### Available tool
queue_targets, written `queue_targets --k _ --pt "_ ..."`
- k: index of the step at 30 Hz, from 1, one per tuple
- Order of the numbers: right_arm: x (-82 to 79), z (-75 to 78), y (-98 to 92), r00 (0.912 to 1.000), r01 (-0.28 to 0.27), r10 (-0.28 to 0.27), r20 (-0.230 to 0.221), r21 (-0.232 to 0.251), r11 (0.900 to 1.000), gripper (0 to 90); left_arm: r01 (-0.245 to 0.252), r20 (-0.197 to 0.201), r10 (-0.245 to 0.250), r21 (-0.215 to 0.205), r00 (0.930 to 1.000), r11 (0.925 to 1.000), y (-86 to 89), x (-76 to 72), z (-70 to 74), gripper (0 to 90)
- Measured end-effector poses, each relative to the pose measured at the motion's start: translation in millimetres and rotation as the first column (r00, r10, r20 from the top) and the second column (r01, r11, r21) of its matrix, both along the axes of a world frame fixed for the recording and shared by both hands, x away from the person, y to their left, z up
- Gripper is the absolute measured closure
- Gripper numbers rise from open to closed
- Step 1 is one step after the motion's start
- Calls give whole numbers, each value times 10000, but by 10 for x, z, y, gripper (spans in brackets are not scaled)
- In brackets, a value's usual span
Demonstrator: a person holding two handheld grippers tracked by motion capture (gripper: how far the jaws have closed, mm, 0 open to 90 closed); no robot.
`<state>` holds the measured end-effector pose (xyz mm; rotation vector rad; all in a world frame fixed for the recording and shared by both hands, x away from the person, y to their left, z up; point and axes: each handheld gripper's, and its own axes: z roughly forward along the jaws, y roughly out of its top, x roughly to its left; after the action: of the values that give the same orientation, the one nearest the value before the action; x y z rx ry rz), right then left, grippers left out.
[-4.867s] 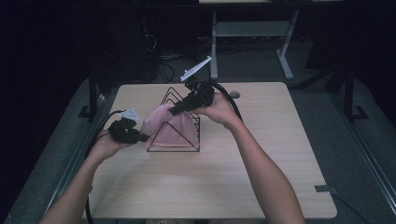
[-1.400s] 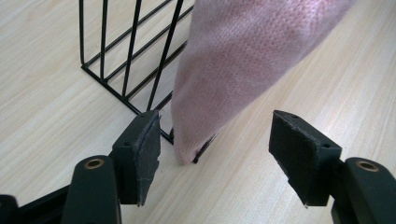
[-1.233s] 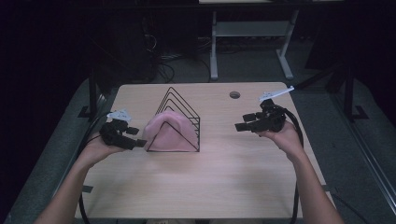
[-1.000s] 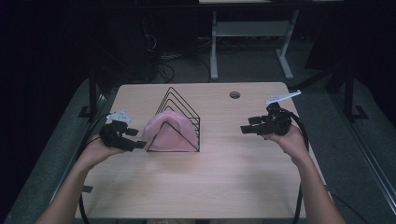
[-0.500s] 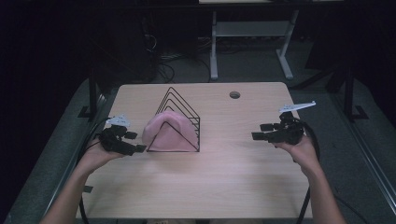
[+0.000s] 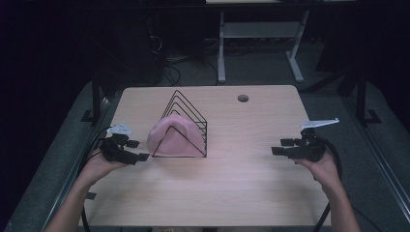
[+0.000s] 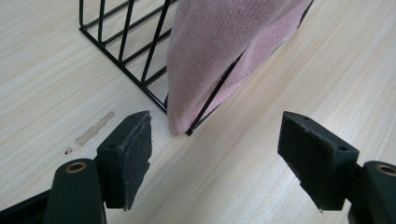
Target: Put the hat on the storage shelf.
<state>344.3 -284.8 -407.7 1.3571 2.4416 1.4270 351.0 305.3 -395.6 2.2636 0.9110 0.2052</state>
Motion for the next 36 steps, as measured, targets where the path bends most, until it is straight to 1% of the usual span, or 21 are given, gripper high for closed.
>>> queue_targets --k 1,2,5,7,8,11,12,14,15,16,19,20,22,27,28,29,32,33,35,36 --pt "0 0 0 10000 0 0 0 0 10000 271 0 0 0 0 10000 10000 0 0 0 259" --pt "-35 -41 -41 9999 98 -98 -53 -8 10000 271 -9 13 9 58 10000 10000 11 -6 -13 258" --pt "-88 -93 -93 9997 207 -207 -125 -29 9998 271 -34 36 34 104 10000 9999 18 -14 -38 256" --pt "-124 -112 -120 9995 314 -315 -74 -151 9994 271 -85 17 85 20 10000 10000 14 -20 -52 256" --pt "-139 -122 -135 9994 346 -347 -93 -111 9993 271 -89 -80 89 20 9999 10000 3 -34 -83 255" --pt "-184 -155 -174 9989 450 -452 -151 -175 9988 271 -101 -121 103 128 9999 9999 -8 -47 -111 248" --pt "-198 -171 -177 9987 457 -462 -236 -183 9988 270 -100 -153 102 111 9998 9999 -16 -63 -137 248" --pt "-235 -196 -172 9987 430 -442 -266 -426 9982 270 -93 -109 94 119 9999 9999 -19 -77 -160 248" --pt "-235 -196 -172 9987 430 -442 -266 -426 9982 270 -93 -109 94 119 9999 9999 -19 -77 -160 248" --pt "-273 -220 -162 9988 360 -381 -318 -640 9973 270 -131 -142 132 65 9998 9999 -26 -94 -181 248" --pt "-298 -237 -162 9990 300 -321 -299 -694 9971 270 -197 -117 198 81 9997 9998 -30 -113 -194 244" --pt "-334 -262 -162 9989 316 -342 -325 -759 9966 269 -291 -91 291 -58 9995 9996 -29 -135 -203 244" --pt "-361 -284 -166 9990 350 -371 -241 -827 9960 269 -381 -39 380 -178 9993 9991 -29 -162 -214 244" --pt "-434 -308 -156 9993 337 -351 -139 -950 9949 269 -483 53 484 -220 9988 9986 -20 -224 -257 244" --pt "-453 -307 -150 9993 342 -358 -146 -938 9950 270 -547 76 550 -323 9985 9980 -9 -235 -261 244" --pt "-453 -307 -150 9993 342 -358 -146 -938 9950 270 -547 76 550 -323 9985 9980 -9 -235 -261 244" --pt "-541 -304 -131 9994 331 -334 -22 -874 9956 269 -644 136 652 -502 9978 9967 14 -300 -267 244" --pt "-541 -304 -131 9994 331 -334 -22 -874 9956 269 -644 136 652 -502 9978 9967 14 -300 -267 244" --pt "-611 -322 -131 9992 402 -400 40 -740 9965 267 -629 195 638 -436 9978 9971 17 -356 -277 244" --pt "-635 -333 -132 9990 429 -423 111 -668 9968 267 -643 228 655 -479 9976 9968 18 -375 -285 244"
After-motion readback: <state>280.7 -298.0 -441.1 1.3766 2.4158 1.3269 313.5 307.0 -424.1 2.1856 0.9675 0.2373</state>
